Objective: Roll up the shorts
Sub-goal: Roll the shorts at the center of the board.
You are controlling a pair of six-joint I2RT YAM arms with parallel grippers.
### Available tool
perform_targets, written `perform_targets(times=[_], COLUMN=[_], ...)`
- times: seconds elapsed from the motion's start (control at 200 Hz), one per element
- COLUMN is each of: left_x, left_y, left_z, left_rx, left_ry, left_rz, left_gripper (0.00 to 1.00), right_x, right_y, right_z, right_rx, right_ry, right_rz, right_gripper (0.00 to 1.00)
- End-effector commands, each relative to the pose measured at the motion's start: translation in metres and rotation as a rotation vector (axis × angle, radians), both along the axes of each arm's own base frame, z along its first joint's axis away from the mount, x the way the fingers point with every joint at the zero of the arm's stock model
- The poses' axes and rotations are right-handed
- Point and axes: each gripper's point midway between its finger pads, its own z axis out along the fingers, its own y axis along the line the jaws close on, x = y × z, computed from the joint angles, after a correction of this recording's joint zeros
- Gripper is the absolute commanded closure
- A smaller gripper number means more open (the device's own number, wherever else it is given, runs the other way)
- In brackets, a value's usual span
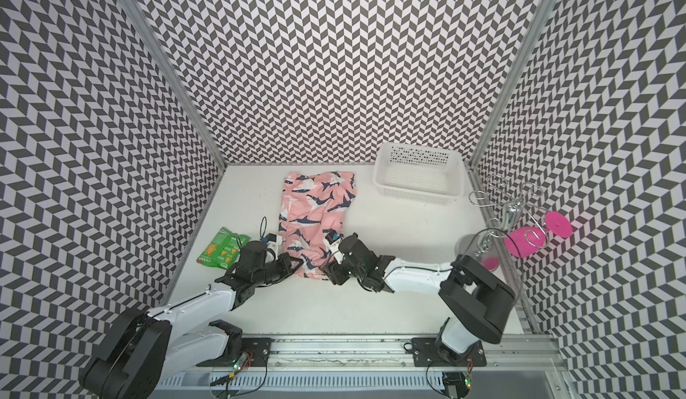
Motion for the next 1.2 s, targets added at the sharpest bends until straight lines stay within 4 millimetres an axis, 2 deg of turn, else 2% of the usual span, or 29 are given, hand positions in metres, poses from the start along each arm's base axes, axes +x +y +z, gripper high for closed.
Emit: perform_targets(times=[0.0, 0.05, 0.12, 0.18, 0.345, 0.461, 0.586, 0.761, 0.861, 0.971, 1.051, 1.097, 1.197], left_x=[-0.006, -0.005, -0.004, -0.004, -0.001, 0.001, 0.002, 0.0, -0.003, -0.003, -0.002, 0.001, 0.005], left_y=[0.006, 0.007, 0.007, 0.005, 0.002, 0.001, 0.002, 0.003, 0.003, 0.009, 0.014, 0.018, 0.024], left_z=[-0.004, -0.003, -0.001, 0.003, 0.017, 0.025, 0.026, 0.026, 0.025, 0.017, 0.012, 0.011, 0.01], left_rx=[0.03, 0.028, 0.027, 0.013, -0.023, -0.033, -0.048, -0.07, -0.085, -0.076, -0.062, -0.043, -0.018], left_ry=[0.089, 0.113, 0.134, 0.14, 0.137, 0.127, 0.127, 0.134, 0.143, 0.165, 0.175, 0.171, 0.161], left_rz=[-0.026, -0.033, -0.044, -0.052, -0.07, -0.073, -0.074, -0.077, -0.083, -0.075, -0.059, -0.048, -0.035], left_gripper=[1.0, 1.0, 1.0, 1.0, 1.0, 1.0, 1.0, 1.0, 1.0, 1.0, 1.0, 1.0, 1.0], right_x=[-0.007, -0.018, -0.03, -0.032, -0.031, -0.025, -0.013, 0.012, 0.022, 0.022, 0.017, 0.01, -0.006], right_y=[-0.005, 0.002, 0.013, 0.021, 0.041, 0.054, 0.064, 0.066, 0.066, 0.064, 0.063, 0.064, 0.068], right_z=[0.011, 0.017, 0.026, 0.03, 0.016, -0.001, -0.007, -0.015, -0.028, -0.035, -0.034, -0.036, -0.039], right_rx=[-0.102, -0.102, -0.095, -0.099, -0.198, -0.266, -0.303, -0.379, -0.447, -0.483, -0.483, -0.488, -0.483], right_ry=[-0.267, -0.361, -0.451, -0.498, -0.621, -0.673, -0.721, -0.785, -0.814, -0.832, -0.809, -0.774, -0.704], right_rz=[-0.005, 0.026, 0.073, 0.091, 0.134, 0.154, 0.122, -0.021, -0.059, -0.046, -0.012, 0.04, 0.167], right_gripper=[0.29, 0.22, 0.21, 0.2, 0.2, 0.2, 0.2, 0.22, 0.26, 0.36, 0.59, 0.78, 0.96])
